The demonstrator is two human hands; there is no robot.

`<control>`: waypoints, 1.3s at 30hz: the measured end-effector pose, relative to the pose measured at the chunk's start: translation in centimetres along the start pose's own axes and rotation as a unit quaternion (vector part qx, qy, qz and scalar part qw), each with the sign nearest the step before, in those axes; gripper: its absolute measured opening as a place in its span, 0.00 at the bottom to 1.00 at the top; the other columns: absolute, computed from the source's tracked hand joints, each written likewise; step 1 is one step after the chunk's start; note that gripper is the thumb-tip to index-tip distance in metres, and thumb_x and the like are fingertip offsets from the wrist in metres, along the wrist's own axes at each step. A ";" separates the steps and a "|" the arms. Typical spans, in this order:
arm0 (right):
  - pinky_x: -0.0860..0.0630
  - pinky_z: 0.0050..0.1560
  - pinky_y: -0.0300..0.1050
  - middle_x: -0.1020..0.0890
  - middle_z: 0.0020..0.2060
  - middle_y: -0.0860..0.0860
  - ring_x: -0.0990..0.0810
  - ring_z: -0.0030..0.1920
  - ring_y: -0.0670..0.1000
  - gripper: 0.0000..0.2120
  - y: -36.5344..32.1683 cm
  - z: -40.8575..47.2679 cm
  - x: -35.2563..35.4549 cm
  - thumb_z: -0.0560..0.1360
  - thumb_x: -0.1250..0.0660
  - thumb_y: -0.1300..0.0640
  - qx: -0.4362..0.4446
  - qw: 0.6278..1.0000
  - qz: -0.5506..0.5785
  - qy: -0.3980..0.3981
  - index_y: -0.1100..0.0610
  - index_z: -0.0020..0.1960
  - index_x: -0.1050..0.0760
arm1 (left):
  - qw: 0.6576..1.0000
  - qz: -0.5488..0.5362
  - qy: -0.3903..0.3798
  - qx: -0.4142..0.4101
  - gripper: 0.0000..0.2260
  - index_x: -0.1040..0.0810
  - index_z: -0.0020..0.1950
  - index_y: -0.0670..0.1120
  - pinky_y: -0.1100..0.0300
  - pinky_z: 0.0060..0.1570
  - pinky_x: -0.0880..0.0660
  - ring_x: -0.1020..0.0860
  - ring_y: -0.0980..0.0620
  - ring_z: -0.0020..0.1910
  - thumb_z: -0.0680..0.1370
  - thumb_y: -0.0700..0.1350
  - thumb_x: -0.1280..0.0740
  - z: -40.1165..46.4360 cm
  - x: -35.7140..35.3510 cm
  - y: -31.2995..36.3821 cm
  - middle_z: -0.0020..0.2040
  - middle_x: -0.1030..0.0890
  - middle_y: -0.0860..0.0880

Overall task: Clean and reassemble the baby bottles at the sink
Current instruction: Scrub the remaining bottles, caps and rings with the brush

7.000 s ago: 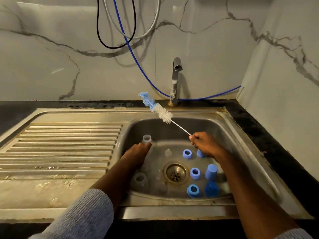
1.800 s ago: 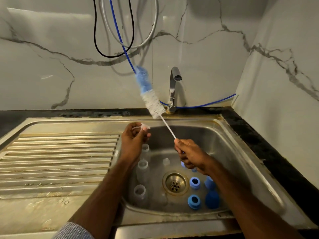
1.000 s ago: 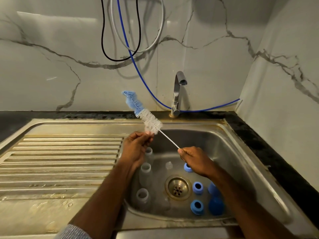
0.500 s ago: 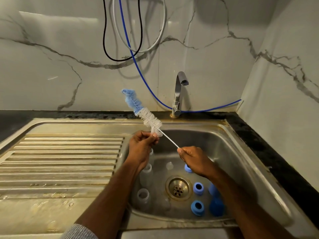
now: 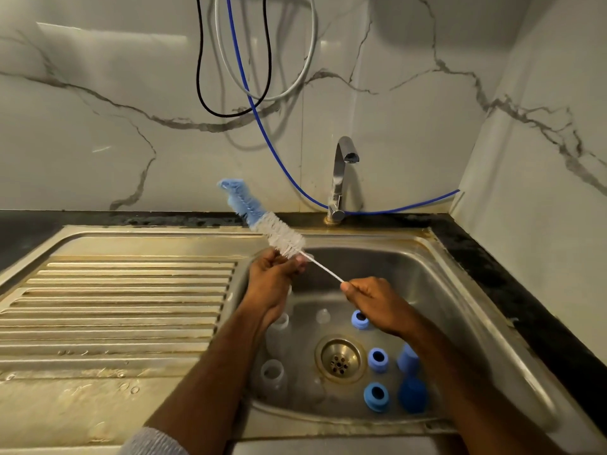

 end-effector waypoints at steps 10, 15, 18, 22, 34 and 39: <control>0.32 0.33 0.45 0.32 0.26 0.50 0.33 0.28 0.46 0.22 1.0 -0.1 1.0 0.84 0.41 0.50 0.000 0.999 0.037 0.010 0.55 0.33 0.32 | 0.995 -0.054 0.071 0.050 0.04 0.20 0.50 0.42 0.55 0.48 0.20 0.17 0.49 0.42 0.76 0.37 0.29 0.6 2.6 1.1 0.43 0.16 0.44; 0.31 0.34 0.45 0.30 0.26 0.48 0.32 0.28 0.44 0.22 0.2 0.1 -0.3 0.84 0.42 0.49 0.010 1.000 0.003 0.005 0.53 0.32 0.32 | 0.998 -0.012 0.001 0.062 0.08 0.23 0.55 0.37 0.61 0.36 0.22 0.21 0.48 0.38 0.76 0.32 0.32 -0.1 0.9 0.3 0.41 0.20 0.41; 0.31 0.34 0.44 0.31 0.26 0.49 0.33 0.28 0.45 0.22 0.6 0.0 0.9 0.84 0.41 0.50 -0.005 1.000 0.017 0.019 0.58 0.33 0.31 | 0.994 -0.100 0.030 0.044 0.10 0.21 0.52 0.39 0.59 0.46 0.20 0.18 0.50 0.41 0.71 0.38 0.28 0.1 1.0 1.4 0.44 0.18 0.42; 0.33 0.36 0.44 0.31 0.26 0.48 0.34 0.29 0.45 0.21 1.4 -0.6 1.8 0.84 0.41 0.52 -0.017 1.000 0.019 -0.011 0.55 0.34 0.31 | 0.984 -0.151 0.086 0.027 0.05 0.20 0.51 0.42 0.59 0.50 0.18 0.18 0.50 0.47 0.75 0.37 0.30 0.5 2.7 2.5 0.48 0.16 0.44; 0.31 0.35 0.44 0.30 0.26 0.47 0.32 0.29 0.45 0.22 1.7 -0.4 1.4 0.84 0.42 0.51 -0.011 0.999 0.031 -0.015 0.55 0.33 0.31 | 0.977 -0.197 0.075 0.024 0.05 0.21 0.53 0.42 0.60 0.45 0.18 0.15 0.50 0.45 0.79 0.38 0.32 0.7 1.9 2.2 0.50 0.15 0.41; 0.31 0.36 0.46 0.29 0.25 0.46 0.31 0.29 0.45 0.22 -0.6 -0.1 -0.9 0.84 0.42 0.51 0.008 0.999 0.032 0.006 0.54 0.32 0.30 | 0.984 -0.136 0.037 0.106 0.08 0.20 0.53 0.41 0.58 0.41 0.18 0.16 0.51 0.40 0.81 0.45 0.33 -0.5 0.1 0.3 0.45 0.15 0.43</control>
Point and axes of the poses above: each hand's wrist, its own z-axis towards the middle knuckle, its own x-axis out of the back of the hand, y = z × x, the point moved 1 cm from there along z, towards the middle knuckle
